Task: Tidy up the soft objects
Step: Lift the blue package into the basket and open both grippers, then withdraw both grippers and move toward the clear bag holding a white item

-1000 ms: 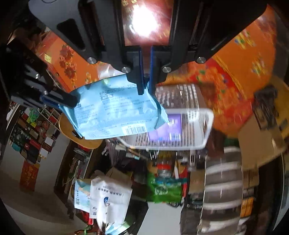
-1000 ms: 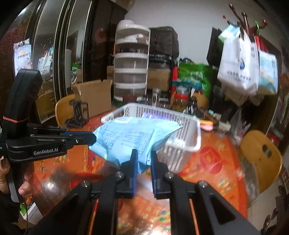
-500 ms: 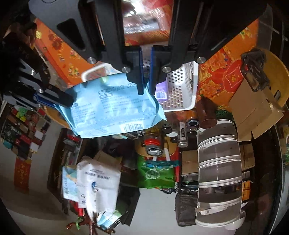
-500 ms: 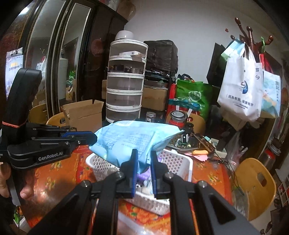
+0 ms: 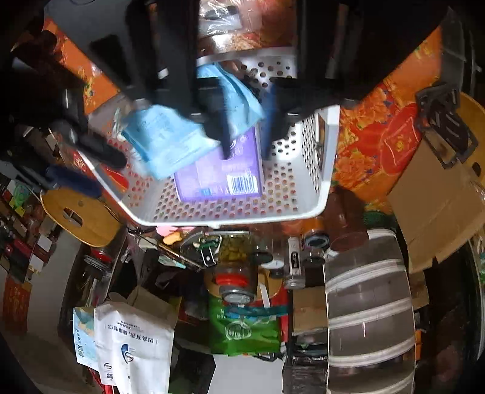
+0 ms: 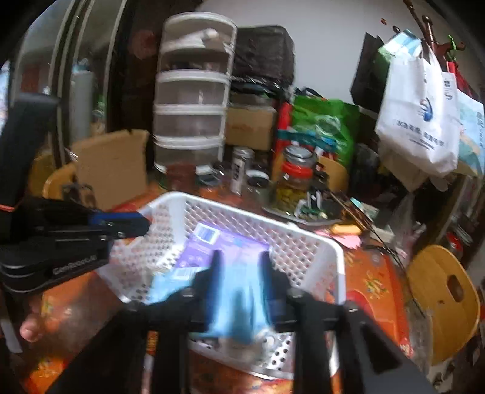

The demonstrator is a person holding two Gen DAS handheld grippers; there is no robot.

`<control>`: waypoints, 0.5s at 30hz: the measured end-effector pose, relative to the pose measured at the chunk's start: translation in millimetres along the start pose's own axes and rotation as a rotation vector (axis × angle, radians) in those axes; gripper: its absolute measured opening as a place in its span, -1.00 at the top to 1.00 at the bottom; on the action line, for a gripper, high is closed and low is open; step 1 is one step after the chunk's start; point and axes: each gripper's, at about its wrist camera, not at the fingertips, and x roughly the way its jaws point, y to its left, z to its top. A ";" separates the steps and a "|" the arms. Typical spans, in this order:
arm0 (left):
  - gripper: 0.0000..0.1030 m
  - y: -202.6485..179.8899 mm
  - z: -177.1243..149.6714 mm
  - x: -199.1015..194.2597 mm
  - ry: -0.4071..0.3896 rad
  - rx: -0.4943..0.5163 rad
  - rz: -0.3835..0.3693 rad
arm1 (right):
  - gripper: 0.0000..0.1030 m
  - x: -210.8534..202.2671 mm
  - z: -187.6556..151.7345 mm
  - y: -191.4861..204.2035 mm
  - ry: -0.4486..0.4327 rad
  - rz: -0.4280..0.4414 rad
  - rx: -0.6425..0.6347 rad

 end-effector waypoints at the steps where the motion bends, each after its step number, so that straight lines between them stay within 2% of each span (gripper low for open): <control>1: -0.02 2.4 -3.6 0.3 -0.003 0.002 0.015 | -0.48 5.0 -2.4 0.8 0.015 -0.027 -0.002; 2: -0.23 5.6 -6.7 -1.6 -0.016 0.004 0.029 | -0.77 8.4 -5.4 -0.5 0.029 -0.033 0.008; 3: -0.63 8.8 -8.1 -3.7 -0.027 0.003 0.031 | -0.85 9.1 -7.6 -1.8 0.034 -0.030 0.018; 4: -0.85 11.2 -9.7 -8.4 -0.041 0.001 0.028 | -0.93 7.3 -10.6 -4.0 0.030 -0.038 0.024; 9: -0.96 13.7 -13.9 -25.5 -0.042 0.013 0.045 | -1.00 -7.9 -18.0 -25.7 0.044 -0.036 0.099; 12: -0.97 10.6 -18.6 -34.0 -0.030 0.030 0.064 | -1.00 -15.9 -25.6 -31.1 0.075 -0.063 0.104; 15: -0.97 7.2 -25.2 -50.9 -0.040 0.020 0.080 | -1.00 -27.7 -33.3 -37.9 0.085 -0.039 0.149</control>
